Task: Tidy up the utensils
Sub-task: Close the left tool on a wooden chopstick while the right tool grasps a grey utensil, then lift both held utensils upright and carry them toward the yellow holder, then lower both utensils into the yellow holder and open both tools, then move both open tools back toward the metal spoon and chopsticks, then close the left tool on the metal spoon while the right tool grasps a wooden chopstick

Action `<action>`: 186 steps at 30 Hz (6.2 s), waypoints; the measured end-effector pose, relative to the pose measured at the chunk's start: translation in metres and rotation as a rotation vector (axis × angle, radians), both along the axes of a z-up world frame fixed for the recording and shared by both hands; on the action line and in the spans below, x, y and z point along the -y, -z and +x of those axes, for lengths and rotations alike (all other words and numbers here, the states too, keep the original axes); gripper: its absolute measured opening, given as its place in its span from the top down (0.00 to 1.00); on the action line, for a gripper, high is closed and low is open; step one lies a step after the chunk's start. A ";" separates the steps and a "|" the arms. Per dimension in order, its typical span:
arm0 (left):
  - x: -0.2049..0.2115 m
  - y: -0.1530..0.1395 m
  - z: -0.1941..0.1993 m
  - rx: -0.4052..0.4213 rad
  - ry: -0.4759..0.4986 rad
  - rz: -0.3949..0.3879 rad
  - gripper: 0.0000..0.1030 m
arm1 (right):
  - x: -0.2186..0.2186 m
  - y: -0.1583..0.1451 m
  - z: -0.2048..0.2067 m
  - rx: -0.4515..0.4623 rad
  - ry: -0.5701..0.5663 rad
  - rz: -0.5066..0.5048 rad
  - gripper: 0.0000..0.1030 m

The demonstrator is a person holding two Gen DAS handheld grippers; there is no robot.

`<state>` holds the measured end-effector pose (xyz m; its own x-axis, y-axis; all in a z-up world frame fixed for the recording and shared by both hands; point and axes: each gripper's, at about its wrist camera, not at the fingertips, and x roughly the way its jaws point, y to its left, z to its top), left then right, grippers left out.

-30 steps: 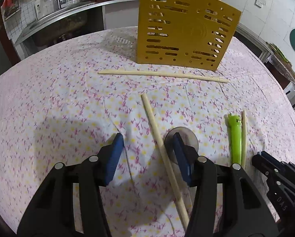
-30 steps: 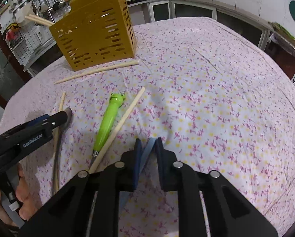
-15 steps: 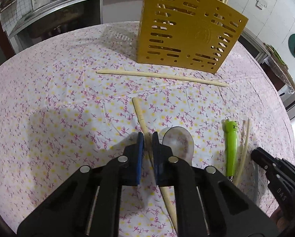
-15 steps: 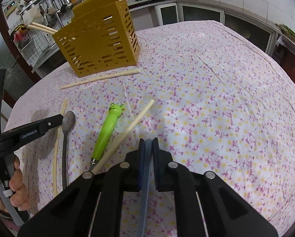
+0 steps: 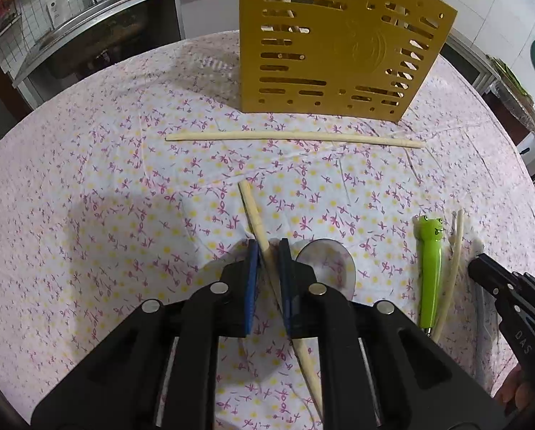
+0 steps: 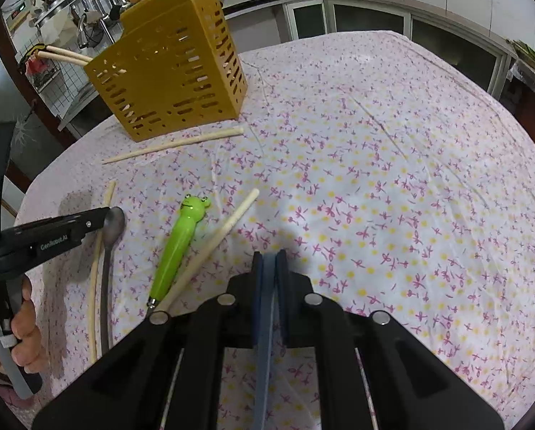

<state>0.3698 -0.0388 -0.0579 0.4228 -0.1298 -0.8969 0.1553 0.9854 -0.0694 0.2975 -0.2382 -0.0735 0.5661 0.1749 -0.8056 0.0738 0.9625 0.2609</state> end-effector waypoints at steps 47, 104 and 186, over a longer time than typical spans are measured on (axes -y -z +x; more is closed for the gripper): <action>-0.021 -0.177 -0.033 0.653 0.055 -0.255 0.96 | -0.009 -0.201 0.018 0.601 -0.034 -0.087 0.93; -0.014 -0.151 0.087 0.623 -0.009 -0.132 0.86 | -0.033 -0.129 0.167 0.452 -0.104 -0.104 0.84; 0.027 0.003 -0.010 0.001 -0.176 0.008 0.51 | 0.032 -0.009 0.032 0.008 0.006 -0.055 0.94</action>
<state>0.3596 -0.0661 -0.0610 0.4393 -0.0471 -0.8971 -0.0192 0.9979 -0.0617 0.3296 -0.2700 -0.0648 0.5732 0.1268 -0.8095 0.0776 0.9751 0.2077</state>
